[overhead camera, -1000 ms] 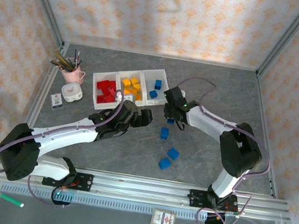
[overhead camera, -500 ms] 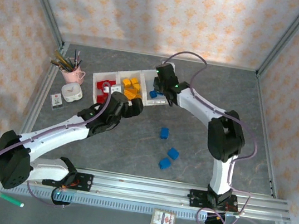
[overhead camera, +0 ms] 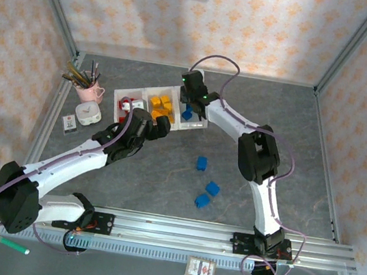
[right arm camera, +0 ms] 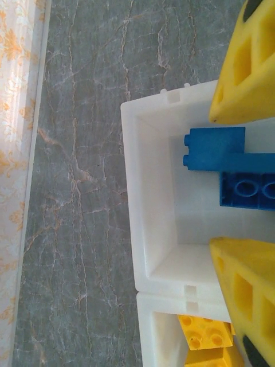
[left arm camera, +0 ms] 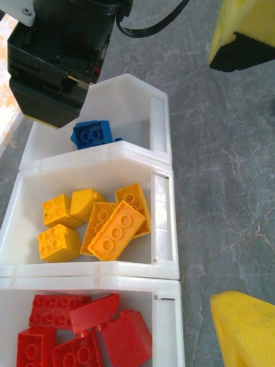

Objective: Sort the legos into containers by color
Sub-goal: Place the lego in the container, then pick up the lego from the center of the table.

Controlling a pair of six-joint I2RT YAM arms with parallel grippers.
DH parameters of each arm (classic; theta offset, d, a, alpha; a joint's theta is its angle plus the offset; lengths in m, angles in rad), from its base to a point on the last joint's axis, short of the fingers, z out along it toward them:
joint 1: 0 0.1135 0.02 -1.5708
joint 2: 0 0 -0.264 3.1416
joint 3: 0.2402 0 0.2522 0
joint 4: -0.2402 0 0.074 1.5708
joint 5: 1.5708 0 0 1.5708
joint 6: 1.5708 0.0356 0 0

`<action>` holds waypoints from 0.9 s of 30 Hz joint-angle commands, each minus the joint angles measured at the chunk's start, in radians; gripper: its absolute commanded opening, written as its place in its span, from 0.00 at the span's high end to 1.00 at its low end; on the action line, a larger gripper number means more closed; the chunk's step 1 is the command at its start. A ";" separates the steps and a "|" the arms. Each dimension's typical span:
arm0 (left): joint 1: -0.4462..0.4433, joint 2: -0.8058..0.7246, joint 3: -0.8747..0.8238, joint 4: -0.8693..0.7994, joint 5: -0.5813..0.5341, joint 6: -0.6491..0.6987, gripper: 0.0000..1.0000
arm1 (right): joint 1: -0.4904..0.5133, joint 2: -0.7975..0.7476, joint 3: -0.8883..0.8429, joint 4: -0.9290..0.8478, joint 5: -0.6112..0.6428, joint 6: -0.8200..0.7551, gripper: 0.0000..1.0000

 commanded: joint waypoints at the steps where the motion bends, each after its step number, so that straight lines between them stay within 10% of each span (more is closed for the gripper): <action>1: 0.007 -0.013 0.025 -0.004 -0.002 0.014 0.01 | 0.001 -0.086 -0.029 0.002 -0.025 0.001 0.43; 27: -0.159 -0.092 -0.141 0.038 0.067 -0.111 0.01 | 0.048 -0.647 -0.836 -0.102 -0.110 0.314 0.20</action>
